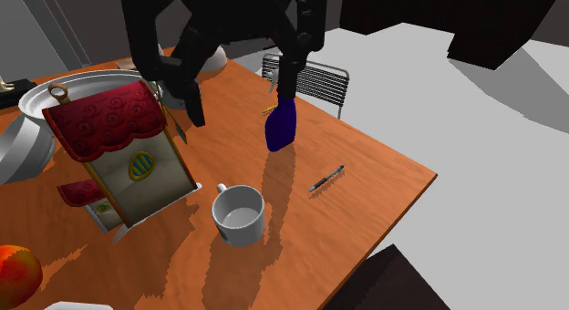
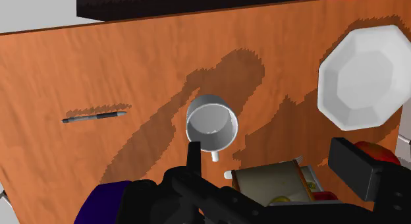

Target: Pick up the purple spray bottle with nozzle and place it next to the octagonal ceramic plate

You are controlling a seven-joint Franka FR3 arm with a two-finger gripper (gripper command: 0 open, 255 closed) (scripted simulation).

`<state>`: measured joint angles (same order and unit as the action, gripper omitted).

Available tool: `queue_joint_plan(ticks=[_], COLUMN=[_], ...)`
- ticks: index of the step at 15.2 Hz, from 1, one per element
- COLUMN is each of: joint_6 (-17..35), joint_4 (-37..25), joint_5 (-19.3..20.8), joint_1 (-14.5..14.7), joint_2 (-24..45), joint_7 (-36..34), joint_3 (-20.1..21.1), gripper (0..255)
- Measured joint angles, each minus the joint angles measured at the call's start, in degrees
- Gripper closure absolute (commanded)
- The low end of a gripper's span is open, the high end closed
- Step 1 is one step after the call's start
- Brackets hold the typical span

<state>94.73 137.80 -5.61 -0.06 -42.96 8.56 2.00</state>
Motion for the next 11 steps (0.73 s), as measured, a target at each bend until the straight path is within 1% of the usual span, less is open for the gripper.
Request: queue_joint_plan(ticks=[1, 3, 6, 8, 10, 11], joint_6=[0.0, 2.9, 9.8, 14.3, 18.9, 21.0], joint_4=[0.0, 0.7, 2.7, 2.9, 3.9, 3.3], joint_5=[0.0, -0.1, 0.1, 0.4, 1.1, 1.7], joint_1=[0.0, -0.6, -2.3, -3.5, -4.9, -5.8], joint_2=[0.0, 1.5, 4.8, 7.9, 10.6, 12.8], joint_7=[0.0, -2.5, -8.2, -12.8, -17.2, -19.5], joint_3=[0.0, 1.3, 4.0, 6.3, 8.1, 9.2], gripper=[0, 0, 0, 0, 0, 0])
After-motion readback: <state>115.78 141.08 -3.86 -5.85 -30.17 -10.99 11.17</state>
